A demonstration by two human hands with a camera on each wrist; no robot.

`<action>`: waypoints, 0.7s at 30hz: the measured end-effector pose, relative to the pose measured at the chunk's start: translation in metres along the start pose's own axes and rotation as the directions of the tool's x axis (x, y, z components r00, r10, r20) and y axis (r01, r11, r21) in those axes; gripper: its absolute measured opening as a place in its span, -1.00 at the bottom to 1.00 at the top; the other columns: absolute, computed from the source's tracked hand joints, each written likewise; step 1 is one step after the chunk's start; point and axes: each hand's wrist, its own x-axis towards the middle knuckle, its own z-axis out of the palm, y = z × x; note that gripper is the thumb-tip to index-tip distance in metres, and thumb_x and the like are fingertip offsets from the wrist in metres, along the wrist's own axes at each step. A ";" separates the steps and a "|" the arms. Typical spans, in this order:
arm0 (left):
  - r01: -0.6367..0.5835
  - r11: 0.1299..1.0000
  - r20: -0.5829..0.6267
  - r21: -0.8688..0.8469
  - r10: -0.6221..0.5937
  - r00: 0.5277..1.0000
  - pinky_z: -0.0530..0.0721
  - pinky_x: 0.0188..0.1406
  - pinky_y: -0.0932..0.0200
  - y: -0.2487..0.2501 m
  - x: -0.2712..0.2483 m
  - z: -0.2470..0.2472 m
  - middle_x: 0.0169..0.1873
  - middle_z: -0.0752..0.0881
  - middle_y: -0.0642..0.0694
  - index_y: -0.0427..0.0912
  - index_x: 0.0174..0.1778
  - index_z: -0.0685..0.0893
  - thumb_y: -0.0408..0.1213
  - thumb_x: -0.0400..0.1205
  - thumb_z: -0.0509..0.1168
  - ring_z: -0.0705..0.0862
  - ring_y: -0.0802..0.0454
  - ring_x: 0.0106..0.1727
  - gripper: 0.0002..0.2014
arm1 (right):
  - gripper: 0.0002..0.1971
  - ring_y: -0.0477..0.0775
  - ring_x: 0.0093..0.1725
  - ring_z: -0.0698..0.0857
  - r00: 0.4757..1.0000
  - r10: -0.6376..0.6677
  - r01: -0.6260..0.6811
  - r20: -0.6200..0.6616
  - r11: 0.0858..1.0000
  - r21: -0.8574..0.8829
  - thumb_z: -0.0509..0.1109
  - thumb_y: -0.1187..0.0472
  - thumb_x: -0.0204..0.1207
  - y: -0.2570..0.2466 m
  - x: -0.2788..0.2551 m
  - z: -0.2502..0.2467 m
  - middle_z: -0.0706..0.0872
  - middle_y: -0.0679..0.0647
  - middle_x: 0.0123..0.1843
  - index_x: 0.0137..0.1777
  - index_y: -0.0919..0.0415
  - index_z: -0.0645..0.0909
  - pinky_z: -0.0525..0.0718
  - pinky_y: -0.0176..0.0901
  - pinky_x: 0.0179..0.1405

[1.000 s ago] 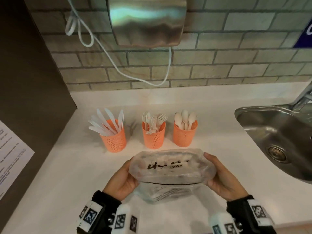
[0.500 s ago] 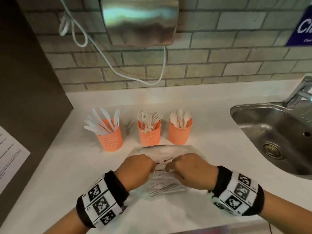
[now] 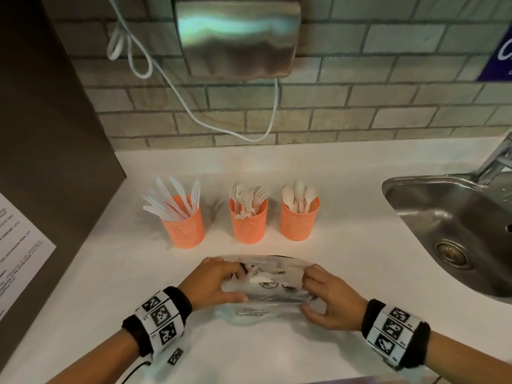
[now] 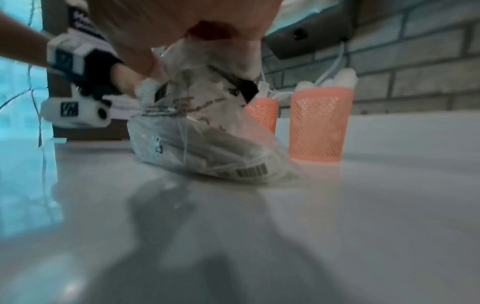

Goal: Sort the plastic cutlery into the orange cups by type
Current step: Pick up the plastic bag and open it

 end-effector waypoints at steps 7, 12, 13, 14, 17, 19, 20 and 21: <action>-0.397 0.890 -0.272 0.223 0.448 0.852 0.47 -0.04 0.34 -0.009 -0.018 0.012 -0.19 0.64 0.07 -0.03 -0.28 0.46 0.04 0.64 0.16 0.52 0.17 -0.04 -0.73 | -0.87 0.05 0.19 0.55 0.989 -0.149 0.148 0.000 0.984 -0.095 0.28 0.10 0.51 -0.002 -0.004 0.000 0.67 0.07 0.14 -0.07 0.14 0.46 0.50 -0.27 0.20; -0.650 0.645 0.189 0.402 0.636 0.748 0.45 0.24 0.22 0.008 -0.020 0.011 -0.19 0.75 0.04 -0.05 -0.27 0.56 -0.19 0.47 0.22 0.62 0.02 0.20 -0.94 | -0.76 0.27 -0.08 0.68 0.867 -0.272 0.357 0.417 0.924 -0.138 0.14 0.17 0.30 -0.006 0.016 -0.009 0.71 0.27 -0.23 -0.13 0.30 0.50 0.40 0.00 0.43; -0.670 0.618 0.245 0.410 0.633 0.734 0.44 0.23 0.20 0.011 -0.019 0.011 -0.25 0.75 0.05 -0.05 -0.28 0.56 -0.18 0.48 0.20 0.63 0.01 0.19 -0.93 | -0.79 0.27 -0.26 0.66 0.850 -0.289 0.373 0.441 0.921 -0.116 0.12 0.18 0.34 -0.005 0.019 -0.009 0.67 0.27 -0.34 -0.15 0.30 0.46 0.50 0.05 0.36; -0.679 0.600 0.284 0.422 0.624 0.728 0.43 0.21 0.19 0.014 -0.019 0.010 -0.31 0.73 0.04 -0.05 -0.27 0.53 -0.17 0.49 0.20 0.64 0.00 0.13 -0.93 | -0.83 0.24 -0.39 0.62 0.839 -0.306 0.391 0.449 0.914 -0.108 0.11 0.18 0.38 -0.003 0.022 -0.009 0.63 0.24 -0.42 -0.15 0.29 0.41 0.63 0.04 0.19; -0.607 0.638 0.254 0.473 0.561 0.788 0.39 0.14 0.22 0.018 -0.017 0.000 -0.45 0.65 0.02 -0.05 -0.22 0.41 -0.09 0.50 0.19 0.64 0.03 -0.27 -0.86 | -0.85 0.12 -0.51 0.57 0.851 -0.364 0.459 0.380 0.865 -0.201 0.08 0.11 0.49 0.008 0.019 -0.011 0.62 0.10 -0.47 -0.16 0.20 0.35 0.63 -0.20 -0.40; -0.467 0.726 0.102 0.505 0.487 0.867 0.37 0.04 0.27 0.012 -0.013 -0.010 -0.46 0.62 0.06 -0.01 -0.18 0.35 -0.02 0.56 0.12 0.59 0.08 -0.41 -0.84 | -0.75 0.05 -0.48 0.58 0.869 -0.414 0.483 0.271 0.830 -0.279 -0.05 0.06 0.62 0.015 0.015 -0.015 0.66 0.05 -0.43 -0.15 0.16 0.37 0.58 -0.20 -0.36; -0.382 0.797 0.011 0.468 0.426 0.905 0.33 0.01 0.30 0.008 -0.011 -0.014 -0.43 0.62 0.08 0.01 -0.15 0.35 0.03 0.64 0.03 0.58 0.10 -0.40 -0.81 | -0.70 0.03 -0.46 0.58 0.876 -0.440 0.481 0.196 0.823 -0.303 -0.12 0.04 0.64 0.018 0.015 -0.016 0.67 0.04 -0.42 -0.15 0.15 0.37 0.54 -0.22 -0.32; -0.301 0.881 -0.072 0.364 0.349 0.935 0.31 0.00 0.32 0.004 -0.012 -0.017 -0.38 0.62 0.09 0.02 -0.12 0.38 0.10 0.68 -0.10 0.58 0.11 -0.37 -0.72 | -0.67 0.02 -0.43 0.55 0.881 -0.455 0.471 0.126 0.825 -0.313 -0.14 0.02 0.65 0.018 0.014 -0.015 0.66 0.05 -0.39 -0.14 0.15 0.37 0.50 -0.22 -0.30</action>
